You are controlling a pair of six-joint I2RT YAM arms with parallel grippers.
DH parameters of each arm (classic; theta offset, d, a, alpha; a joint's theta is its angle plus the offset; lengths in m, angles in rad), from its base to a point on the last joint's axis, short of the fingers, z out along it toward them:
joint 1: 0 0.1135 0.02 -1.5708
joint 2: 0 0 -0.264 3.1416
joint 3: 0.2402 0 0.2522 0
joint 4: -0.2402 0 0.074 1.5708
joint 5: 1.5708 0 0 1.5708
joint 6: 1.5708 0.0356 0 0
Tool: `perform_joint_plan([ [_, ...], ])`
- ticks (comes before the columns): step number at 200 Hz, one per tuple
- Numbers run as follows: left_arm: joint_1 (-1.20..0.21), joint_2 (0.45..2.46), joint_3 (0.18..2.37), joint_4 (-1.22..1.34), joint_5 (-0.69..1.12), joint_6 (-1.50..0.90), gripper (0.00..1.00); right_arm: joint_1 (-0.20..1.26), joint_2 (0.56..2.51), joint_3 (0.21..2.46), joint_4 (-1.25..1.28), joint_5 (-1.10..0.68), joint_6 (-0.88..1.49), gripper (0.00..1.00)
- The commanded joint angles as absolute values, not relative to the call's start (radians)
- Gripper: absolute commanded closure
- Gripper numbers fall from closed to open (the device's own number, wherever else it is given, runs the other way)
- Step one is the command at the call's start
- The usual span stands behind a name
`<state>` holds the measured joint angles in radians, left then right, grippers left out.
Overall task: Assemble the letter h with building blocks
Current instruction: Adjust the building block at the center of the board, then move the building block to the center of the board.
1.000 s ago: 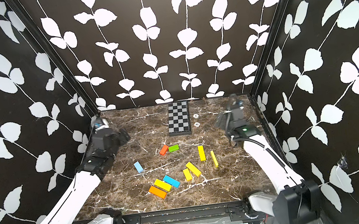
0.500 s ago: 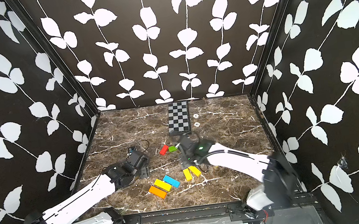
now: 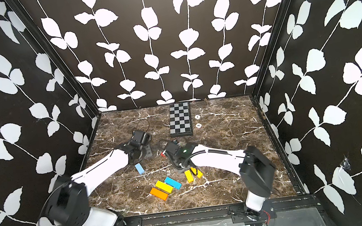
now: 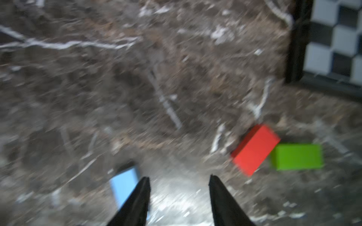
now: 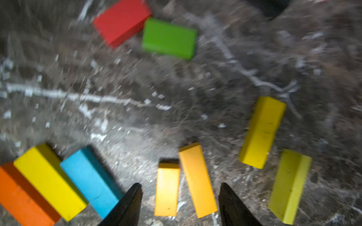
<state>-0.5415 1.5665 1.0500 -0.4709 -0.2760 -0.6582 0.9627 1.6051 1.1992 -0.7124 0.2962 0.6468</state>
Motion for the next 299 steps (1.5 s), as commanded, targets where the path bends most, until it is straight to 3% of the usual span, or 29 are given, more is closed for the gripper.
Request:
perform_joint_plan([
  [1,-0.531,1.714,1.163,-0.391,-0.156,-0.622,0.63,0.892,1.445,1.083,-0.663,0.425,0.775,0.36],
  [37,-0.529,1.911,1.280,-0.404,-0.027,-0.679,0.80,0.782,1.309,0.984,-0.626,0.295,0.812,0.42],
  [68,-0.533,1.936,1.253,-0.384,0.014,-0.731,0.86,0.762,1.295,0.976,-0.686,0.303,0.808,0.47],
  [230,-0.826,2.120,1.347,-0.323,0.136,-0.873,0.92,0.685,1.231,0.911,-0.720,0.268,0.808,0.49],
  [256,-0.854,2.078,1.335,-0.319,0.136,-0.870,0.85,0.678,1.219,0.913,-0.718,0.249,0.778,0.47],
  [299,-0.787,1.832,1.236,-0.419,-0.071,-0.815,0.48,0.690,1.232,0.921,-0.645,0.114,0.688,0.35],
])
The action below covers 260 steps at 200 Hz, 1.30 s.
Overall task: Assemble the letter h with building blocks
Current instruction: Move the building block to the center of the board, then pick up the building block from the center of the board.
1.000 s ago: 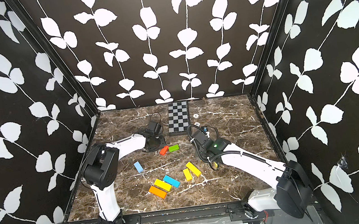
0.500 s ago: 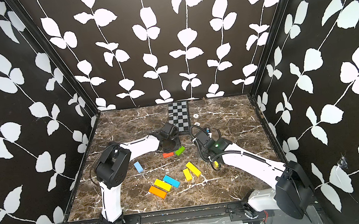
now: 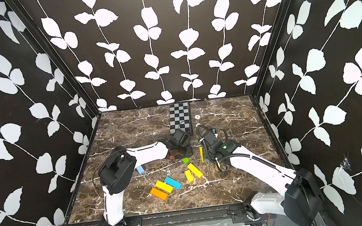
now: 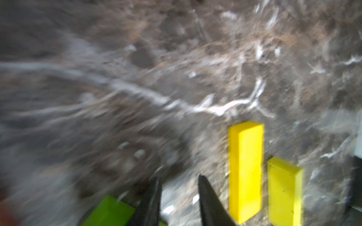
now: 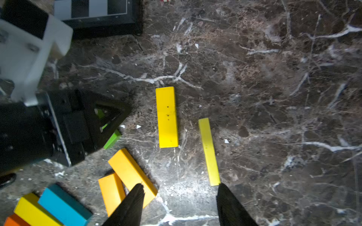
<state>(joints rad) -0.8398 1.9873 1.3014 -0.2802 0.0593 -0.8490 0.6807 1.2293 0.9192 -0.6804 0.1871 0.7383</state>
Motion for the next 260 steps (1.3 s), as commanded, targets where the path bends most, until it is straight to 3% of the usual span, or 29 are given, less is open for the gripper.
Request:
perform_joint_plan([
  [1,-0.786,1.826,1.233,-0.422,-0.076,-0.814,0.47,0.691,1.233,0.922,-0.645,0.112,0.686,0.34],
  [33,-0.746,1.599,1.103,-0.554,-0.205,-0.758,0.42,0.780,1.339,0.980,-0.646,0.069,0.602,0.22],
  [65,-0.747,1.370,0.940,-0.720,-0.240,-0.753,0.37,0.900,1.483,1.071,-0.687,0.099,0.565,0.22],
  [108,-0.732,1.105,0.704,-0.828,-0.282,-0.841,0.33,0.925,1.591,1.124,-0.639,0.086,0.568,0.22],
  [131,-0.681,1.014,0.635,-0.814,-0.268,-0.870,0.32,0.865,1.671,1.189,-0.745,0.224,0.612,0.20],
  [164,-0.668,1.020,0.652,-0.756,-0.258,-0.858,0.32,0.708,1.705,1.148,-0.695,0.151,0.637,0.23],
  [190,-0.664,1.089,0.701,-0.725,-0.243,-0.836,0.40,0.661,1.785,1.164,-0.686,0.133,0.611,0.25],
  [227,-0.657,1.105,0.745,-0.727,-0.273,-0.809,0.45,0.635,1.857,1.169,-0.659,0.129,0.613,0.34],
  [244,-0.651,1.094,0.747,-0.736,-0.283,-0.801,0.46,0.631,1.866,1.164,-0.644,0.114,0.615,0.45],
  [260,-0.638,1.087,0.741,-0.745,-0.292,-0.798,0.47,0.632,1.873,1.167,-0.644,0.101,0.619,0.64],
])
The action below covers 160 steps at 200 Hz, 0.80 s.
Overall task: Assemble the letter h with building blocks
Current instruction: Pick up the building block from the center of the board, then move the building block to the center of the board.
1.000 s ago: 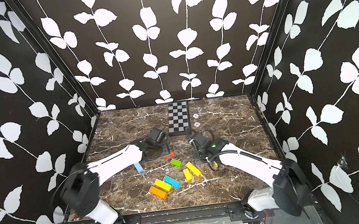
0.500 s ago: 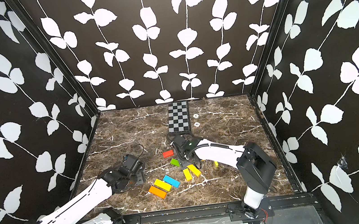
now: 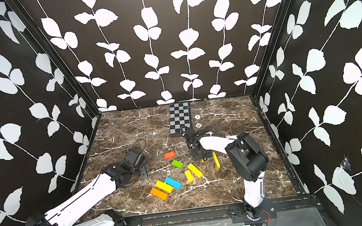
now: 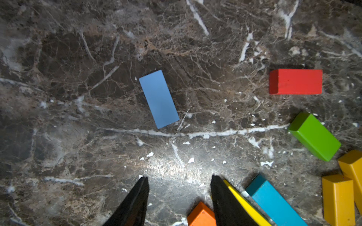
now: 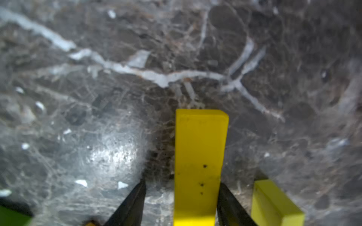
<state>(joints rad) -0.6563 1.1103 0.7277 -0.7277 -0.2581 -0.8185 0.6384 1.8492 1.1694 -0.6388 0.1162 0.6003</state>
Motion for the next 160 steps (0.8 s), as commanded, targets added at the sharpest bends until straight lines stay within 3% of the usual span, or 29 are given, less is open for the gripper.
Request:
perform_joint_plan([
  [1,-0.636,1.086,0.740,-0.746,-0.293,-0.798,0.47,0.632,1.873,1.168,-0.645,0.100,0.618,0.65],
  [14,-0.619,1.078,0.731,-0.751,-0.296,-0.802,0.48,0.641,1.859,1.178,-0.652,0.094,0.624,0.83],
  [22,-0.607,1.069,0.723,-0.754,-0.296,-0.807,0.50,0.657,1.842,1.183,-0.643,0.096,0.626,0.87],
  [59,-0.540,0.992,0.683,-0.751,-0.305,-0.850,0.55,0.796,1.835,1.320,-0.622,0.100,0.634,0.89],
  [114,-0.481,0.945,0.660,-0.775,-0.298,-0.857,0.59,0.951,2.096,1.666,-0.619,0.020,0.697,0.91],
  [160,-0.467,0.935,0.635,-0.783,-0.296,-0.868,0.59,0.979,2.268,1.841,-0.683,0.053,0.767,0.93],
])
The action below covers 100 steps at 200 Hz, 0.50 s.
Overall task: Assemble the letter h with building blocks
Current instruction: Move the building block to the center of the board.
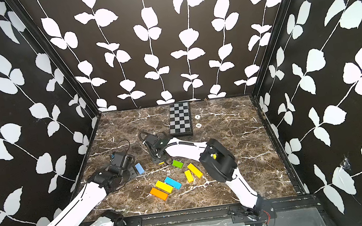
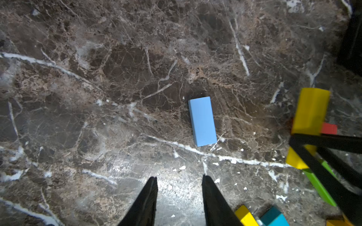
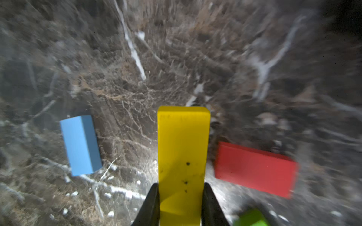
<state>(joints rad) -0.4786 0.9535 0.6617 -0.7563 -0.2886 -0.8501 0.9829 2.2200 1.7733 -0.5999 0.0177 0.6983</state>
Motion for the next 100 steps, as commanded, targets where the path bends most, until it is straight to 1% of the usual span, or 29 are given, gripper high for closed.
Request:
perform_joint_plan([
  [1,-0.467,0.935,0.634,-0.784,-0.296,-0.869,0.59,0.979,2.270,1.845,-0.689,0.057,0.769,0.93],
  [19,-0.460,0.928,0.618,-0.781,-0.289,-0.880,0.59,0.974,2.296,1.880,-0.782,0.122,0.805,0.94],
  [33,-0.456,0.926,0.608,-0.775,-0.283,-0.882,0.59,0.968,2.282,1.853,-0.822,0.167,0.838,0.94],
  [75,-0.452,0.947,0.590,-0.746,-0.264,-0.871,0.60,0.896,2.171,1.668,-0.823,0.209,0.925,0.95],
  [100,-0.451,0.956,0.583,-0.736,-0.258,-0.870,0.60,0.888,2.128,1.643,-0.807,0.206,0.900,0.95],
])
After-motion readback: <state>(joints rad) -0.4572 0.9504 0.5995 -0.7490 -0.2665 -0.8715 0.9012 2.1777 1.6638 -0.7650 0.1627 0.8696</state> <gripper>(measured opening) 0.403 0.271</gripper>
